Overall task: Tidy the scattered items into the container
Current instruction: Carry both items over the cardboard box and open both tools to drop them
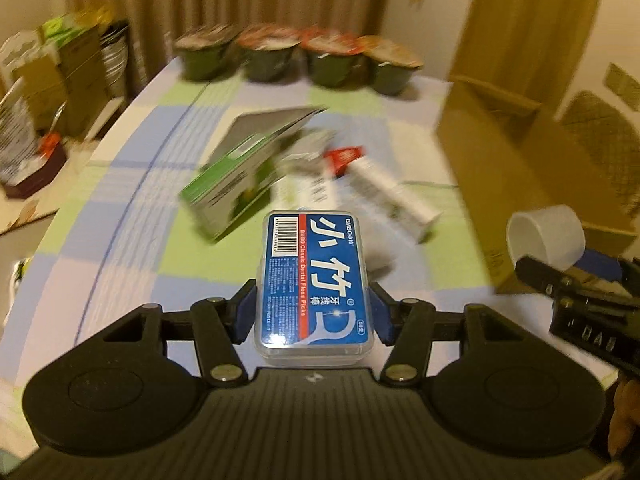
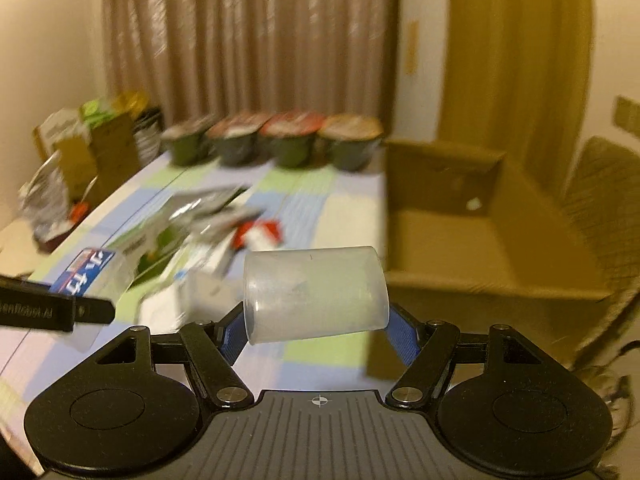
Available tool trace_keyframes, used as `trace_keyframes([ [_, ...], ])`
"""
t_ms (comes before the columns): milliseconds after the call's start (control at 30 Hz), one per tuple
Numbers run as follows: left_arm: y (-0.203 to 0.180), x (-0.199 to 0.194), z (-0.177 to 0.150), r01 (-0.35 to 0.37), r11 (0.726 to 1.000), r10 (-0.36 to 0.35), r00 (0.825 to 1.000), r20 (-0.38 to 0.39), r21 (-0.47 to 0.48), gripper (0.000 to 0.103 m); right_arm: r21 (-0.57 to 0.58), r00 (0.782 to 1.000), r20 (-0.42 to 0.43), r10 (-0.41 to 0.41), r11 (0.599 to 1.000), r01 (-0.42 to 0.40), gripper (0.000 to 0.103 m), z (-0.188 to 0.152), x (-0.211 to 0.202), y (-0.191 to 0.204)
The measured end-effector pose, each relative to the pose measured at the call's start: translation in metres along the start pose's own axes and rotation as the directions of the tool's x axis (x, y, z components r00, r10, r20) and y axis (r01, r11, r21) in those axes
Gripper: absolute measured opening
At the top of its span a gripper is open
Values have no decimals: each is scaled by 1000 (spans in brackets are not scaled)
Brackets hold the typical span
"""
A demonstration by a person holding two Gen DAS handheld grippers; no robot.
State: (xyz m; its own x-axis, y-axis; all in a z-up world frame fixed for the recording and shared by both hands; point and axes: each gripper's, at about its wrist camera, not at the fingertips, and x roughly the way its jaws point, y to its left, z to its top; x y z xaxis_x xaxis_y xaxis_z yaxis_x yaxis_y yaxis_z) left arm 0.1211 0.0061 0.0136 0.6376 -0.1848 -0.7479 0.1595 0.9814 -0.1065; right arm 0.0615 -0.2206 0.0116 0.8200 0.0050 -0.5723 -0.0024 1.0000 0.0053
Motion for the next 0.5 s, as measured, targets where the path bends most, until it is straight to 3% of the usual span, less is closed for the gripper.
trace_keyframes([
  [233,-72,-3,37,126,986,-132,990,44,111,52,130,989,41,-140,983,133,74,37,-17,-67],
  [500,-144,12,68,222,954,-238,970,58,199,52,116,974,46,-221,970,214,74,49,-1,-112],
])
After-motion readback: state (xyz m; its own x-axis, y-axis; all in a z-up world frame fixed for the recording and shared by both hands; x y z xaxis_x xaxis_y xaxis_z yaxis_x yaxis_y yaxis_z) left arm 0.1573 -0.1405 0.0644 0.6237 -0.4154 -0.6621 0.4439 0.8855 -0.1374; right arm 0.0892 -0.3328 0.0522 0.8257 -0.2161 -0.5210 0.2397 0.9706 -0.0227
